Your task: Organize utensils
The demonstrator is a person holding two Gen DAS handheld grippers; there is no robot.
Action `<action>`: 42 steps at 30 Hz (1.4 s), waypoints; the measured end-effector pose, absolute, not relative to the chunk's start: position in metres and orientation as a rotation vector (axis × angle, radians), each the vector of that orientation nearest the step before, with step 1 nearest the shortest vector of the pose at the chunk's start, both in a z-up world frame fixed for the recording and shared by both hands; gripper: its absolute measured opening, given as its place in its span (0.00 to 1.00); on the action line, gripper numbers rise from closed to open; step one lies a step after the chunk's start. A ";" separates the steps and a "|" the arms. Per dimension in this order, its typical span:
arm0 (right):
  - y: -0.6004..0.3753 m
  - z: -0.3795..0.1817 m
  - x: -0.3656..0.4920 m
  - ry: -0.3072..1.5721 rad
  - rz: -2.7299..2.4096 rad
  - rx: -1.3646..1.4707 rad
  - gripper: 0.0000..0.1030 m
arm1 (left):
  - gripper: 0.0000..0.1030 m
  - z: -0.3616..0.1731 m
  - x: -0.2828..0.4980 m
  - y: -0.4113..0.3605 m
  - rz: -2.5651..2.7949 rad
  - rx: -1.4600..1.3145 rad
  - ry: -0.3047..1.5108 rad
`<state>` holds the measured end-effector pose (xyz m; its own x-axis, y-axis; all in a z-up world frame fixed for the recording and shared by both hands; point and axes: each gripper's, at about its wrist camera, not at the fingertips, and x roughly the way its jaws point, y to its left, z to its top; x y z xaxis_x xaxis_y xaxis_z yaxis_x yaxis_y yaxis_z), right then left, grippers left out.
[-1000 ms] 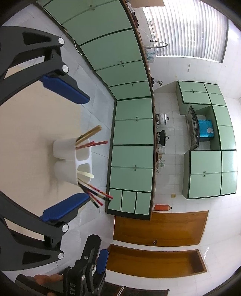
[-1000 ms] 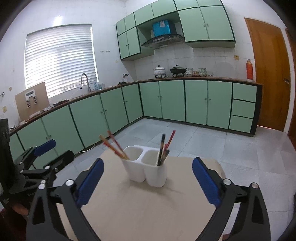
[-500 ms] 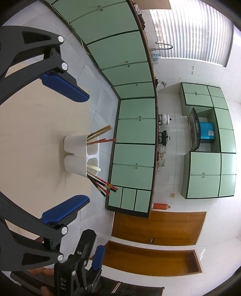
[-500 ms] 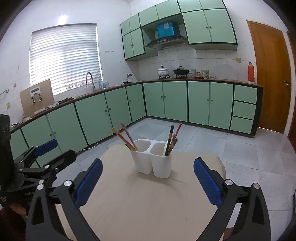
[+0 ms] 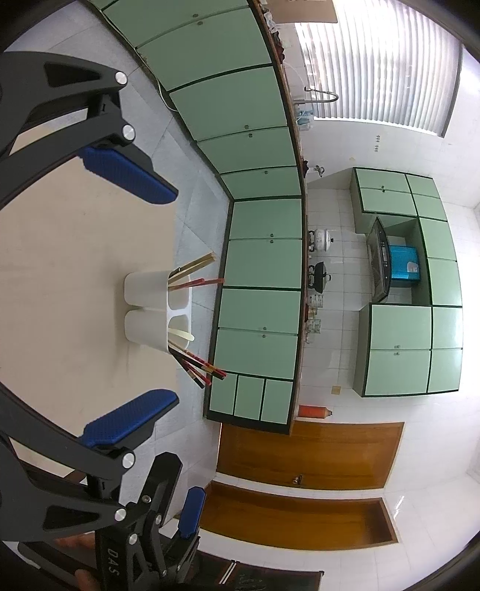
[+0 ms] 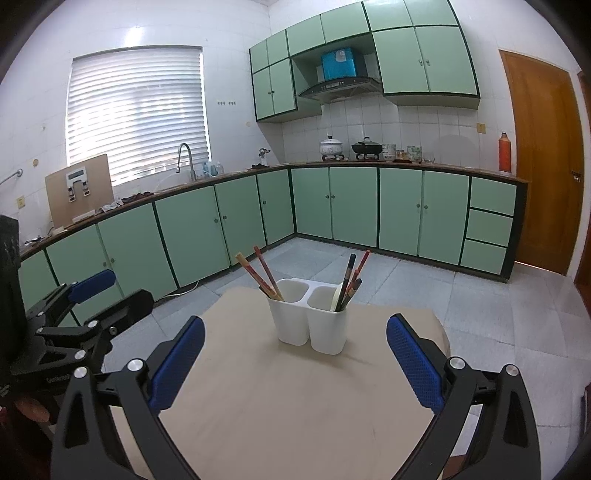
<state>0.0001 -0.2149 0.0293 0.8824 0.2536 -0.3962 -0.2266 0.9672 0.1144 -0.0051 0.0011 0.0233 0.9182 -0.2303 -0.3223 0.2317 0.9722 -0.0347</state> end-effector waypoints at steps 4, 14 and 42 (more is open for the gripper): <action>-0.215 0.030 0.000 0.420 0.249 0.065 0.94 | 0.95 0.023 -0.006 0.001 -0.238 0.005 0.332; -0.215 0.030 -0.001 0.420 0.247 0.064 0.94 | 0.95 0.020 -0.007 0.001 -0.230 0.006 0.331; -0.216 0.030 0.000 0.421 0.247 0.065 0.94 | 0.95 0.016 -0.009 -0.001 -0.230 0.007 0.337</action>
